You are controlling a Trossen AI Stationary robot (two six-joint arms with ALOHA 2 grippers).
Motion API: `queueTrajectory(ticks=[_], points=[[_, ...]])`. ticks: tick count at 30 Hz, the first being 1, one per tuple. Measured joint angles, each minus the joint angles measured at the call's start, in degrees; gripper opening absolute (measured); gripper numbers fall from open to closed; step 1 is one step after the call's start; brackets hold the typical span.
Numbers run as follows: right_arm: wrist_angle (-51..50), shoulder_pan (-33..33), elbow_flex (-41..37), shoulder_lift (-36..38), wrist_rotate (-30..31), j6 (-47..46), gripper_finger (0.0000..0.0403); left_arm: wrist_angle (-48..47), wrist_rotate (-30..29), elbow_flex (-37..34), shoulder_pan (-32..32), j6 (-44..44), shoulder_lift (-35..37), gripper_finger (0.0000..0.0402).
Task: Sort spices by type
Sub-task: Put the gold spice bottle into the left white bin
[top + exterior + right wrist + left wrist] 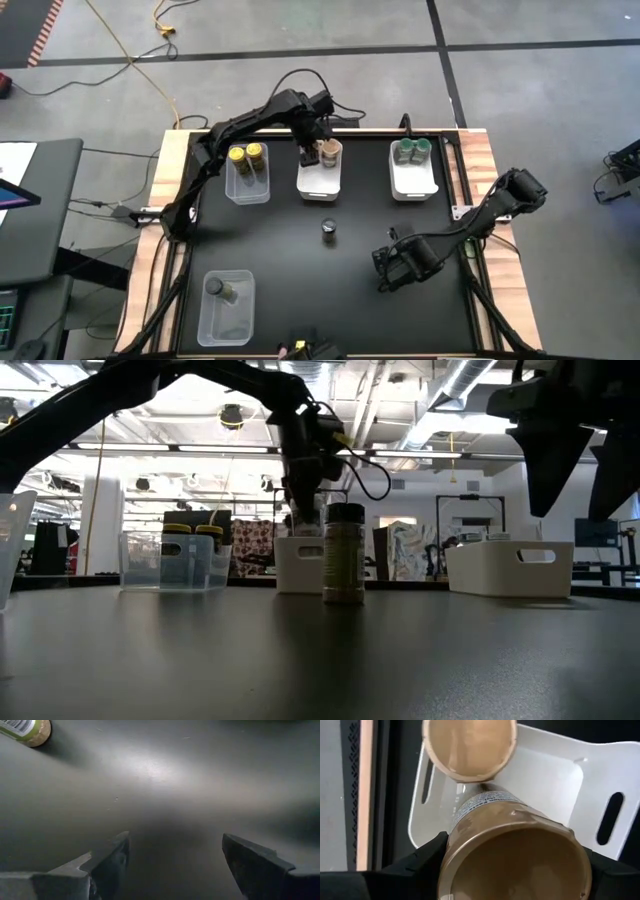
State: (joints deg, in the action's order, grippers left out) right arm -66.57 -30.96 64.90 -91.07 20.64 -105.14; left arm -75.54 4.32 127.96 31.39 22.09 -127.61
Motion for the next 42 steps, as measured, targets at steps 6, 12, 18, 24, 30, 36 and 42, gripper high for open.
queueTrajectory(ticks=[6, 12, 18, 24, 30, 36, 42], points=[[-0.51, 0.96, 0.0, 0.0, -0.09, 0.13, 0.0342, -0.09, 0.11, 0.0, 0.24, -1.14, 0.0, 0.028], [-0.55, 2.29, 0.0, 0.0, -0.09, 0.65, 0.0342, -0.94, 0.51, 0.02, 0.51, -2.05, -1.46, 0.028], [-0.45, 2.62, 0.0, 0.01, -0.09, 0.68, 0.0342, -1.24, -0.43, -0.11, 0.13, -3.49, -4.41, 0.028], [-0.48, 2.6, 0.0, 0.0, -0.09, 0.63, 0.0342, 1.85, -0.99, -0.09, 0.09, -3.27, -4.55, 0.028], [-0.72, 2.6, 0.0, 0.0, -0.09, 0.63, 0.0342, 2.46, -1.32, 0.02, 1.24, -3.32, -5.29, 0.028], [-0.93, 2.6, -0.02, 0.0, -0.07, 0.79, 0.0342, 2.07, -2.18, 0.0, 1.13, -4.22, -6.47, 0.028], [-0.92, 2.6, -0.04, 0.0, -0.05, 0.76, 0.0342, 1.36, -3.42, 0.02, 0.84, -5.66, -6.47, 0.028]])
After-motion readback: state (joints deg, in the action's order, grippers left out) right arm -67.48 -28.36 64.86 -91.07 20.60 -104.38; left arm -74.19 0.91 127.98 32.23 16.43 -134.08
